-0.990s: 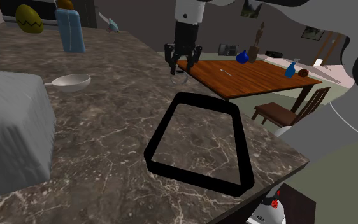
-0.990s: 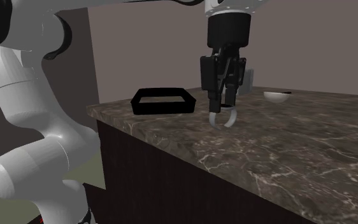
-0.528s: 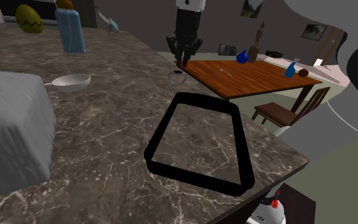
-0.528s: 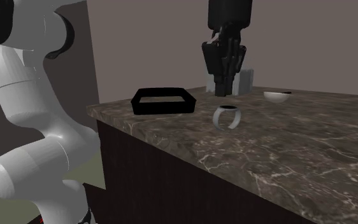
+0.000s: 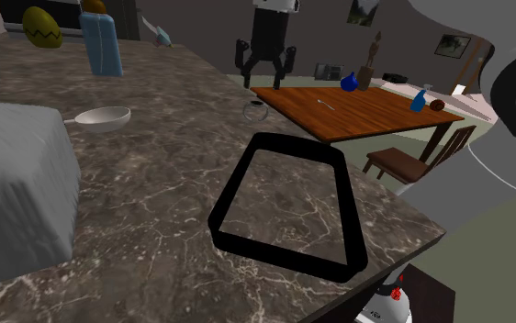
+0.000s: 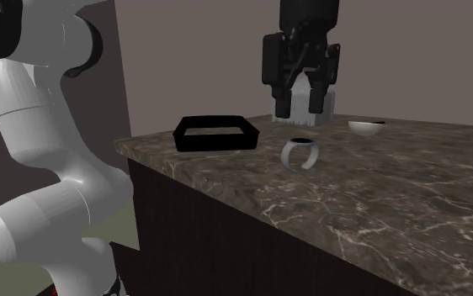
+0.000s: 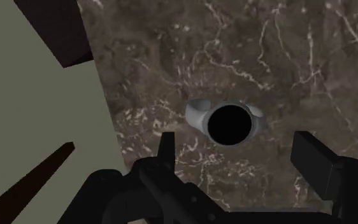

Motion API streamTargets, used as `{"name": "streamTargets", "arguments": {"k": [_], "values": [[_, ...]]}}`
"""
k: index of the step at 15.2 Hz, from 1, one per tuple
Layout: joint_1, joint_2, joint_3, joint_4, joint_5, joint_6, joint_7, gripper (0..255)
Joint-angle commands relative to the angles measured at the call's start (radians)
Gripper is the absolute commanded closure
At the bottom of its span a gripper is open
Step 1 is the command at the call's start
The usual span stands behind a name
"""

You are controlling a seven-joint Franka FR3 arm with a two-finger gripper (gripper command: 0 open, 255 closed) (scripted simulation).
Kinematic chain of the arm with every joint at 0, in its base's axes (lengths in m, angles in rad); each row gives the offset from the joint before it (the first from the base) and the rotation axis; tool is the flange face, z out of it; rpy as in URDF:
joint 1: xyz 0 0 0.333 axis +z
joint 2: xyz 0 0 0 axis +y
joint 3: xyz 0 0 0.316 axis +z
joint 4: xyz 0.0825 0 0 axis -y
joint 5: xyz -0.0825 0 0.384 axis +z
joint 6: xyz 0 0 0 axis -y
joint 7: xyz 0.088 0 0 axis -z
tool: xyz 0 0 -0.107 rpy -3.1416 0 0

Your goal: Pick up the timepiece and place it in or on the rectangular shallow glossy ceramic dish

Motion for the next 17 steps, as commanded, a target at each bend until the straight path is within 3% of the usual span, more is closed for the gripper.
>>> {"name": "streamTargets", "arguments": {"k": [1,9,17], "values": [[-0.056,0.003,0.038,-0.052,0.018,0.053,0.354,0],[-0.057,-0.030,0.042,-0.189,0.028,0.157,0.356,0],[-0.057,-0.030,0.042,-0.189,0.028,0.157,0.356,0]]}}
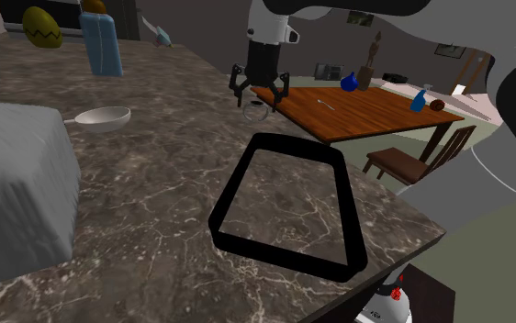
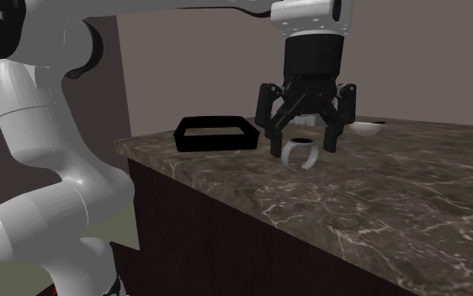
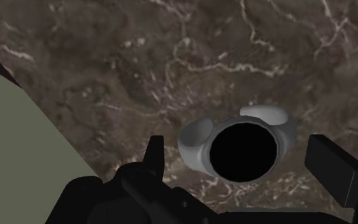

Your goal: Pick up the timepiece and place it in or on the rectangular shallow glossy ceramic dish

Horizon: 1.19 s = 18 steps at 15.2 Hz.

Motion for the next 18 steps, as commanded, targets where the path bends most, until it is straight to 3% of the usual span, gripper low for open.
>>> {"name": "streamTargets", "arguments": {"k": [1,10,18], "values": [[0.000,0.000,0.000,0.000,0.000,0.000,0.000,255],[0.000,0.000,0.000,0.000,0.000,0.000,0.000,255],[-0.004,0.034,-0.001,0.142,-0.009,-0.108,0.009,255]]}}
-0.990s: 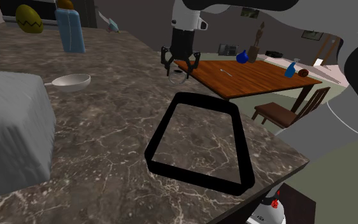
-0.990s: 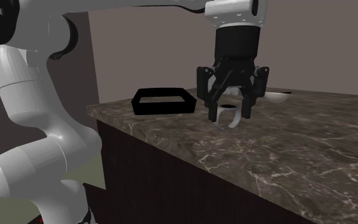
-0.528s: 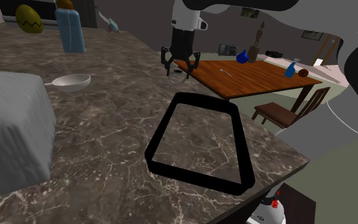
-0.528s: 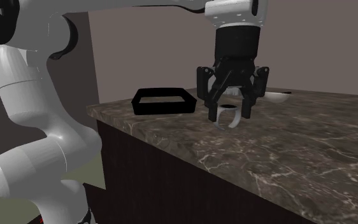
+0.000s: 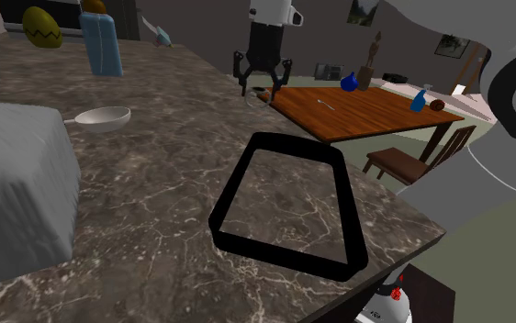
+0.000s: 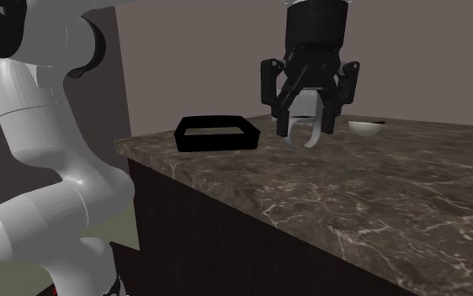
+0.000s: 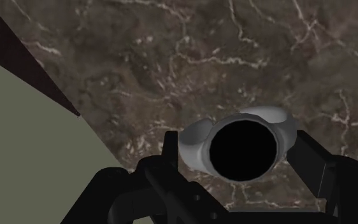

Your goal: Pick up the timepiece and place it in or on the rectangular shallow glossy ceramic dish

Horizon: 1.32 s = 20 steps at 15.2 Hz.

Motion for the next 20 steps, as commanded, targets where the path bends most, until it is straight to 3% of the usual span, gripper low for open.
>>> {"name": "streamTargets", "arguments": {"k": [1,12,20], "values": [[0.000,0.010,0.001,0.037,-0.002,-0.028,0.005,255],[-0.004,0.081,0.007,0.252,-0.017,-0.173,0.022,255],[0.048,-0.122,0.062,0.100,0.065,-0.207,0.132,255]]}}
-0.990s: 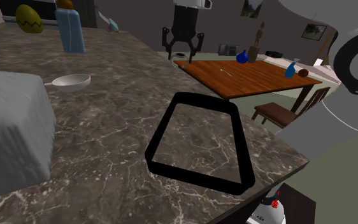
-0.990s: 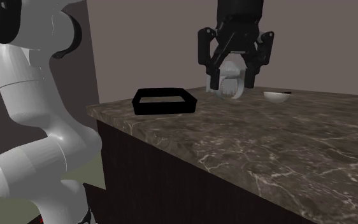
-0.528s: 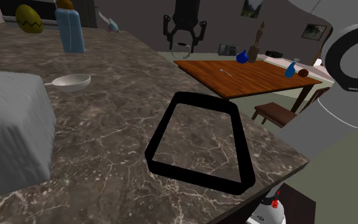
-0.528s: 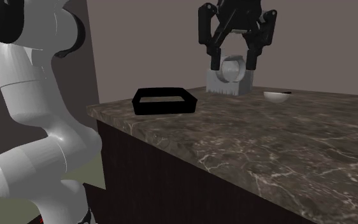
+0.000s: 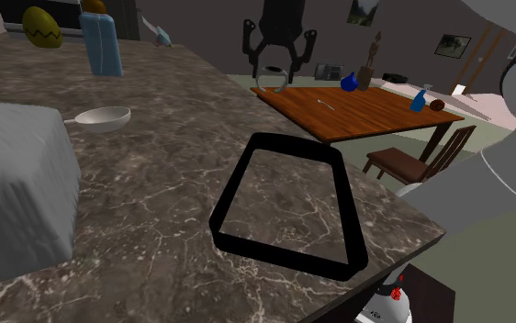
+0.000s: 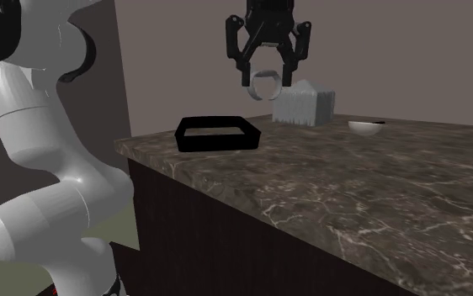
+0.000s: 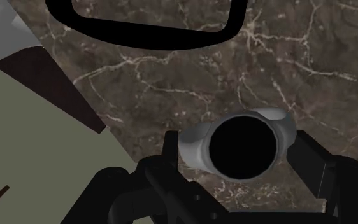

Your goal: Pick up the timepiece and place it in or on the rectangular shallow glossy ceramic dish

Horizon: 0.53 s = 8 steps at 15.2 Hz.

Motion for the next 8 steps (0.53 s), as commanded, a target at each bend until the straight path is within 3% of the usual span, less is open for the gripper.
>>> {"name": "streamTargets", "arguments": {"k": [1,8], "values": [[0.014,-0.040,0.021,-0.027,0.023,-0.008,0.037,255],[0.061,-0.172,0.088,-0.082,0.108,-0.061,0.159,255]]}}
